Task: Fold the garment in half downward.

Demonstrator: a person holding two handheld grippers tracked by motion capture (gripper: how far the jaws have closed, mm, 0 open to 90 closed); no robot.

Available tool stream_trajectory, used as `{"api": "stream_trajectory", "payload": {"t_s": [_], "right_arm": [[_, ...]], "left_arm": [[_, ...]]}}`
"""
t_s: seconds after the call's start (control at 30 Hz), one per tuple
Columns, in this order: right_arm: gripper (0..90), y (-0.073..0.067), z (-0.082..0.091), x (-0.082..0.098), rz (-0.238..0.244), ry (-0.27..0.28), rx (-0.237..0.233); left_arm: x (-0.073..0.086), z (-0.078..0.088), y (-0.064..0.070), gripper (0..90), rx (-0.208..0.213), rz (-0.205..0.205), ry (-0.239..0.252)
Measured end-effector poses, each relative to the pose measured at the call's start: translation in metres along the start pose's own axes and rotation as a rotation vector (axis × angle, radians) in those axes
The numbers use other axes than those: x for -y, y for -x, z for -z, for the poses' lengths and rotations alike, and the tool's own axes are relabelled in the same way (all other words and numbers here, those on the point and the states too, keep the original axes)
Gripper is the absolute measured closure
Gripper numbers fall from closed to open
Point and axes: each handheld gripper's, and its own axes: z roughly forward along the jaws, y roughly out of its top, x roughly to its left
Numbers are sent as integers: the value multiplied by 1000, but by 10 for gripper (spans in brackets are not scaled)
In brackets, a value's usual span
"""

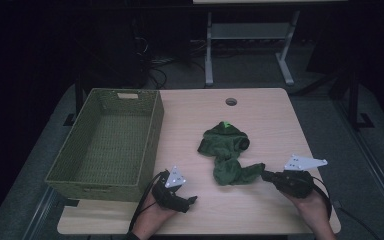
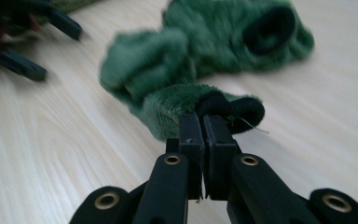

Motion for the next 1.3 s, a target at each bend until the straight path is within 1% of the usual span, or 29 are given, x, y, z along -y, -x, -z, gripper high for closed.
{"api": "stream_trajectory", "payload": {"t_s": [0.1, 0.3, 0.43, 0.53, 0.6, 0.7, 0.83, 0.9, 0.97, 1.03, 1.07, 1.17, 1.27, 1.3], "right_arm": [[877, -6, -1, -12, 35, 20, -20], [881, -17, -9, -35, 109, 44, -70], [881, -25, -19, -48, 156, 50, -104], [880, -30, -30, -58, 184, 41, -131], [879, -32, -37, -62, 190, 39, -138], [874, -30, -50, -66, 186, 38, -145], [860, -26, -69, -66, 157, 15, -164], [858, -24, -78, -66, 144, 4, -172], [810, -22, -86, -65, 125, -8, -183], [757, -22, -92, -64, 109, -24, -182], [756, -22, -95, -64, 106, -29, -179], [761, -21, -92, -65, 98, -6, -163], [803, -19, -80, -69, 83, 47, -140], [827, -18, -76, -71, 81, 63, -119]], "left_arm": [[0, 0, 0, 127, 0, 0, 0], [0, 0, 0, 127, 0, 4, 4], [0, 0, 0, 127, 2, 4, 2], [0, 0, 0, 126, 0, 5, 4], [0, 0, 0, 127, -1, 3, 3], [0, 0, 0, 127, -3, -4, 3], [0, 0, 0, 127, 0, 5, 4], [0, 0, 0, 127, -2, 0, 4], [0, 0, 0, 127, -1, -3, 1], [0, 0, 0, 127, -1, -4, 0], [0, 0, 0, 127, -1, -4, 0], [0, 0, 0, 127, -1, -2, 0], [0, 0, 0, 127, -2, 0, 4], [0, 0, 0, 127, -2, 0, 3]]}}
